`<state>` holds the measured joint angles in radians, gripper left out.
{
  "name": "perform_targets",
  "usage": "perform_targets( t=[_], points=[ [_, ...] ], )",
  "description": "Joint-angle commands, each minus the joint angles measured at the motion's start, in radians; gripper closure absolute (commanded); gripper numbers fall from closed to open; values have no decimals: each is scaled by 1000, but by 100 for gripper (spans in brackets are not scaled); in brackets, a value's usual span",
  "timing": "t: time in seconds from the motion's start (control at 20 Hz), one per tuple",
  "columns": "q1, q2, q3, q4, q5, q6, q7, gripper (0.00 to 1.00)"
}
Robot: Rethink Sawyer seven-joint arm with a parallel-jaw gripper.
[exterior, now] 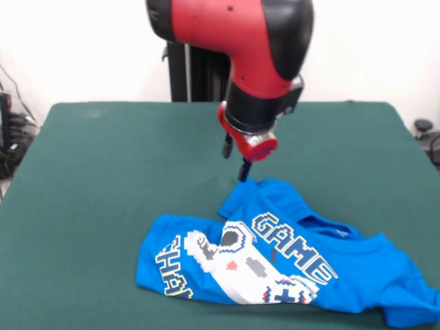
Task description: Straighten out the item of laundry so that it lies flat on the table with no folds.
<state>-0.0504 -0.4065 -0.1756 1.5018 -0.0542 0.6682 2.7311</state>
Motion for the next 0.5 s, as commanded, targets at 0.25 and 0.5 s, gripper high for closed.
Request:
perform_targets(
  t=[0.25, 0.5],
  points=[
    [-53, -40, 172, -38, 44, 137, -66, 0],
    [-69, 15, 195, -53, 33, 77, -57, 0]
  ],
)
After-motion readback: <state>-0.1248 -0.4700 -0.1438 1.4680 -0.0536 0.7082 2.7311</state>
